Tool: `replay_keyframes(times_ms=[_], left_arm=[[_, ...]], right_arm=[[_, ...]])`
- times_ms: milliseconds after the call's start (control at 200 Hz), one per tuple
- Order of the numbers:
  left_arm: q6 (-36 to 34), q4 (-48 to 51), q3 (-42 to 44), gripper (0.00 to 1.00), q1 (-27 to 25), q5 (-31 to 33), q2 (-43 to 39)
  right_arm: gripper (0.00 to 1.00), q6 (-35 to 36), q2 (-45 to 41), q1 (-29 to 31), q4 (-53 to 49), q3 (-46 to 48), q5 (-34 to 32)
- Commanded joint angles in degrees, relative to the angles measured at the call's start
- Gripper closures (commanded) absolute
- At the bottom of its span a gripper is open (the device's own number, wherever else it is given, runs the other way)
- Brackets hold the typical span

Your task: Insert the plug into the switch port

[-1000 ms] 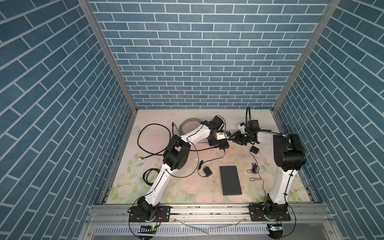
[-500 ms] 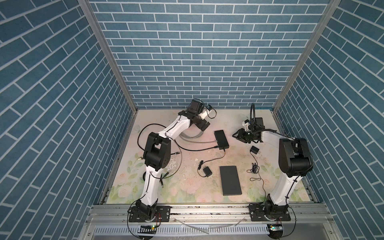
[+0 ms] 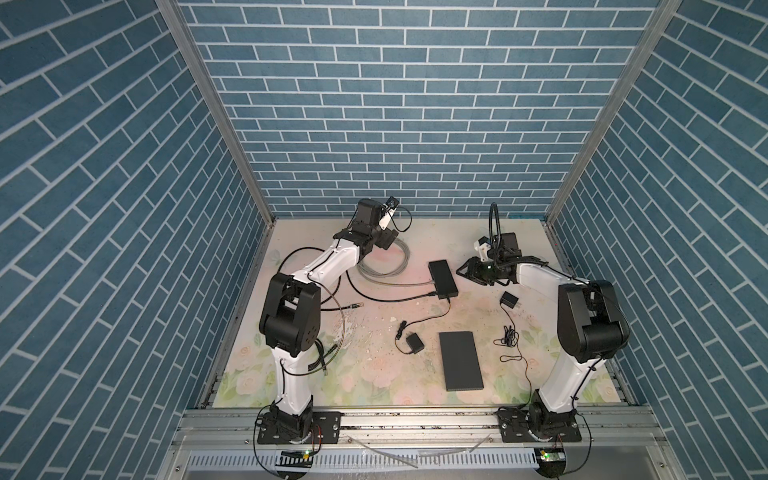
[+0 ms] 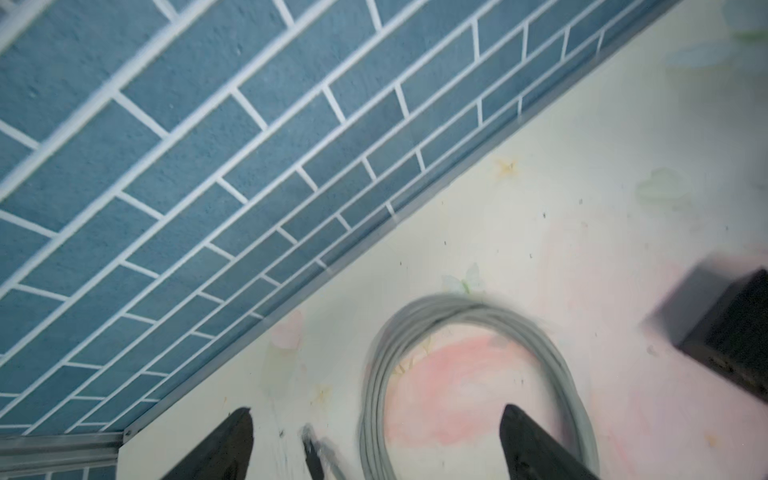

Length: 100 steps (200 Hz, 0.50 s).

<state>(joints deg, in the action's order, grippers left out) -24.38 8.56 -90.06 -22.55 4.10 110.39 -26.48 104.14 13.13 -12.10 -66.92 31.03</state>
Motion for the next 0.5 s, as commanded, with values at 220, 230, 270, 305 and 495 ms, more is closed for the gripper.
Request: replay_keyframes(times_ms=[220, 230, 270, 305, 495], left_arm=[[-23.45, 28.75, 7.22, 0.25, 2.89, -6.57, -4.88], [-23.99, 29.29, 7.52, 0.26, 2.93, -6.8, -5.09], [-25.52, 30.93, 8.71, 0.26, 2.99, -6.89, -5.84], [-26.99, 32.09, 9.8, 0.27, 3.2, -6.82, -6.5], [-31.9, 40.72, 9.74, 0.29, 4.07, -0.4, -4.28]], right_arm=[[0.6, 3.01, -4.76, 1.35, -4.02, 1.8, 0.04], [0.6, 3.01, -4.85, 1.37, -4.1, 1.92, 0.05], [0.6, 3.1, -5.25, 1.46, -4.46, 2.44, 0.09], [0.6, 3.16, -5.61, 1.63, -4.67, 2.98, 0.07], [0.6, 3.19, -8.36, 2.26, -5.82, 4.84, -0.24]])
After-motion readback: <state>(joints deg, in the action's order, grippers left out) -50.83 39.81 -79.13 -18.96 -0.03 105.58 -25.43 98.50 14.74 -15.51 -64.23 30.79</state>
